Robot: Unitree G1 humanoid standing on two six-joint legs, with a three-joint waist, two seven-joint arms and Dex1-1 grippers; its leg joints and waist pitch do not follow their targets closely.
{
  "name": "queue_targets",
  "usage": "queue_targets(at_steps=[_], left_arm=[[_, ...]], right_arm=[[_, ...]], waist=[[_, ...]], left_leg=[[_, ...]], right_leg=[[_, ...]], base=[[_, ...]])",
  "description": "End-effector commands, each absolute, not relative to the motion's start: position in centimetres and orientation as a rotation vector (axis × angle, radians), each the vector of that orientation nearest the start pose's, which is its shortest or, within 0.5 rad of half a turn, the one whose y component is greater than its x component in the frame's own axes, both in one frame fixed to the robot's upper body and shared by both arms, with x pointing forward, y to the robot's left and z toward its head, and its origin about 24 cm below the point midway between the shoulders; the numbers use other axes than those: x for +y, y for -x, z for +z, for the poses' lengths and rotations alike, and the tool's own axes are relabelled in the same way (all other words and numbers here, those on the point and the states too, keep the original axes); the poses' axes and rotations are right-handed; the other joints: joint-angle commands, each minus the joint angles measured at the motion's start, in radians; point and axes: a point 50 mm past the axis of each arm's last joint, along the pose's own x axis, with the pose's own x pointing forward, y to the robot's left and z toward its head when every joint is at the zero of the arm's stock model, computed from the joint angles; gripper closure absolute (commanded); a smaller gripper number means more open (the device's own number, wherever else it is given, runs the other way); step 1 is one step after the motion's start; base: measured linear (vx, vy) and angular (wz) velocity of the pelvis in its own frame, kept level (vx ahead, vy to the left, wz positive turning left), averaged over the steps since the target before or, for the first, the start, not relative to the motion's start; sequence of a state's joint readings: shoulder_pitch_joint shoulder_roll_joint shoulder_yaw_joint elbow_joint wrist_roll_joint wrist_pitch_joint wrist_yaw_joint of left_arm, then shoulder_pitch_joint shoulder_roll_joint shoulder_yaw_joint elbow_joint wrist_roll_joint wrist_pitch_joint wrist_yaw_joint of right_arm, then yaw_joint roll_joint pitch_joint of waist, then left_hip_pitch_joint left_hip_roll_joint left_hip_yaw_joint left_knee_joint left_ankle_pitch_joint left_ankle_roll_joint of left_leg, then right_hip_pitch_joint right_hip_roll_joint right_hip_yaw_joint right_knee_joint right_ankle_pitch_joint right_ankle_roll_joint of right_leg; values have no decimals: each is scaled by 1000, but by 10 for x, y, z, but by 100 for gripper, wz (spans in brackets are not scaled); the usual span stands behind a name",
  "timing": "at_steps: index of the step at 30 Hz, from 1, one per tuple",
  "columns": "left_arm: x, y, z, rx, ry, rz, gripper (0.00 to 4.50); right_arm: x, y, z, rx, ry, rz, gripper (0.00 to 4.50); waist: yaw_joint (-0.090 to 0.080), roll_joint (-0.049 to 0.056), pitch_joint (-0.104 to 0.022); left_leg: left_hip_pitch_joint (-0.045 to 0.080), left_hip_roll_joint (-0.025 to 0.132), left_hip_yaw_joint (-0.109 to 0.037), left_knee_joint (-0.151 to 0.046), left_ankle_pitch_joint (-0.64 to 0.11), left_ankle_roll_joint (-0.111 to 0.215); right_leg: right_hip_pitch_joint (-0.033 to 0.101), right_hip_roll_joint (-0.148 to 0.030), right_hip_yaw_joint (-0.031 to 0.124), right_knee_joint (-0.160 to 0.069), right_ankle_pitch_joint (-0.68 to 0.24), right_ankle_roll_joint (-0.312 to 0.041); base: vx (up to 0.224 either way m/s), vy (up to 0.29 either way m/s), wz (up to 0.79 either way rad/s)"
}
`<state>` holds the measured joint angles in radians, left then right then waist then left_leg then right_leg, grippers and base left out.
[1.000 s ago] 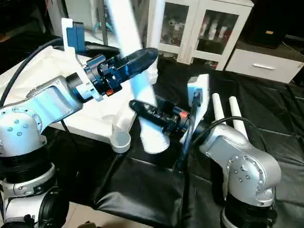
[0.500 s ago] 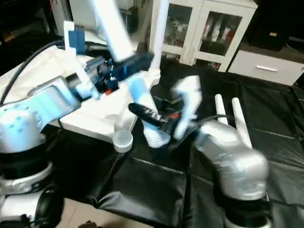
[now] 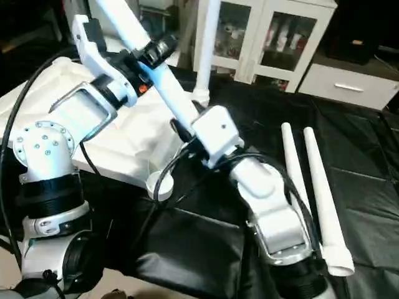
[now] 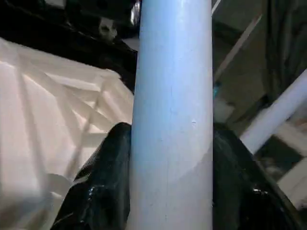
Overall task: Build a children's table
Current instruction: Pick table leg
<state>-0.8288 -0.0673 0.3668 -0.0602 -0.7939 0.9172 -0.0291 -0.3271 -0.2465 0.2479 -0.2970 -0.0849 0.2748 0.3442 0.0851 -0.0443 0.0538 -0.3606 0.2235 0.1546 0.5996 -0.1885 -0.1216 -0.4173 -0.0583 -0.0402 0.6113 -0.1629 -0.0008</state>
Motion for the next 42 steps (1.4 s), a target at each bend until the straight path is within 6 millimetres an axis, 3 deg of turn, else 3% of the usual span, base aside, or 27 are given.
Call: queue_targets(at_steps=[1, 5, 6, 9, 10, 12, 14, 19, 22, 23, 27, 29, 32, 33, 40, 42], left_arm=[[89, -336, 237, -2, 735, -624, 47], [88, -337, 237, 6, 749, -596, 79], [88, -337, 237, 6, 749, -592, 94], [87, -336, 237, 7, 753, -583, 107], [87, -336, 237, 8, 754, -582, 122], [86, -337, 237, 9, 740, -570, 137], [87, -340, 237, 5, 712, -557, 153], [88, -340, 237, 10, 711, -552, 184], [89, -341, 237, 11, 714, -547, 214], [88, -341, 236, 13, 714, -542, 214], [88, -342, 236, 7, 704, -539, 256], [91, -344, 235, -6, 641, -519, 273], [93, -345, 235, -11, 611, -511, 278], [96, -346, 237, -23, 605, -505, 280], [101, -347, 243, -56, 591, -521, 283], [101, -345, 244, -57, 550, -573, 283]], right_arm=[[-86, -276, 158, -351, 474, 593, 266], [-88, -280, 155, -384, 546, 521, 266], [-89, -281, 156, -391, 563, 501, 266], [-89, -283, 157, -413, 602, 453, 266], [-90, -284, 157, -422, 622, 437, 266], [-89, -285, 157, -434, 639, 426, 266], [-88, -285, 157, -452, 660, 416, 266], [-87, -285, 154, -451, 664, 405, 266], [-87, -285, 154, -453, 666, 403, 266], [-87, -285, 153, -455, 667, 401, 266], [-87, -286, 154, -457, 668, 396, 266], [-85, -286, 154, -446, 592, 438, 196], [-83, -285, 155, -449, 571, 455, 191], [-82, -284, 155, -449, 551, 484, 162], [-76, -278, 157, -448, 429, 614, 110], [-78, -276, 158, -360, 240, 716, 97]], waist=[[-5, 9, -68], [-6, 1, -66], [-6, 11, -65], [-9, 6, -66], [-9, 13, -67], [-13, 13, -68], [-14, 23, -66], [-18, 20, -69], [-23, 28, -68], [-28, 22, -68], [-32, 21, -68], [-34, 21, -68], [-40, 22, -67], [-40, 22, -68], [-39, 26, -68], [-38, 27, -68]], left_leg=[[3, -18, 18, -62, -152, -22], [1, -19, 18, -61, -171, -16], [0, -20, 17, -62, -176, -16], [0, -20, 17, -62, -174, -18], [1, -21, 16, -61, -175, -18], [2, -21, 16, -61, -181, -19], [3, -21, 16, -61, -191, -20], [2, -21, 15, -60, -186, -14], [3, -21, 15, -60, -193, -14], [1, -23, 15, -59, -198, -10], [1, -22, 15, -59, -203, -5], [1, -21, 15, -59, -201, -2], [2, -20, 15, -60, -209, 8], [2, -20, 15, -60, -202, 8], [4, -17, 15, -60, -205, 14], [5, -17, 14, -62, -210, 23]], right_leg=[[60, -36, 29, -64, -167, -104], [61, -35, 28, -66, -201, -93], [60, -34, 27, -65, -204, -91], [61, -33, 27, -66, -186, -91], [60, -33, 28, -63, -175, -98], [61, -32, 27, -63, -164, -103], [59, -32, 26, -66, -168, -104], [63, -30, 26, -60, -130, -119], [63, -29, 25, -60, -124, -129], [65, -29, 25, -62, -131, -130], [65, -29, 25, -64, -154, -128], [64, -29, 25, -63, -151, -130], [62, -29, 24, -63, -151, -130], [62, -30, 25, -62, -143, -135], [62, -32, 26, -58, -126, -158], [64, -30, 25, -57, -120, -164]], base=[[0, 0, 0], [0, 0, 0], [0, 0, 0], [0, 0, 0], [0, 0, 0], [0, 0, 0], [0, 0, 0], [0, 0, 0], [0, 0, 0], [0, 0, 0], [0, 0, 0], [0, 0, 0], [0, 0, 0], [0, 0, 0], [0, 0, 0], [0, 0, 0]])
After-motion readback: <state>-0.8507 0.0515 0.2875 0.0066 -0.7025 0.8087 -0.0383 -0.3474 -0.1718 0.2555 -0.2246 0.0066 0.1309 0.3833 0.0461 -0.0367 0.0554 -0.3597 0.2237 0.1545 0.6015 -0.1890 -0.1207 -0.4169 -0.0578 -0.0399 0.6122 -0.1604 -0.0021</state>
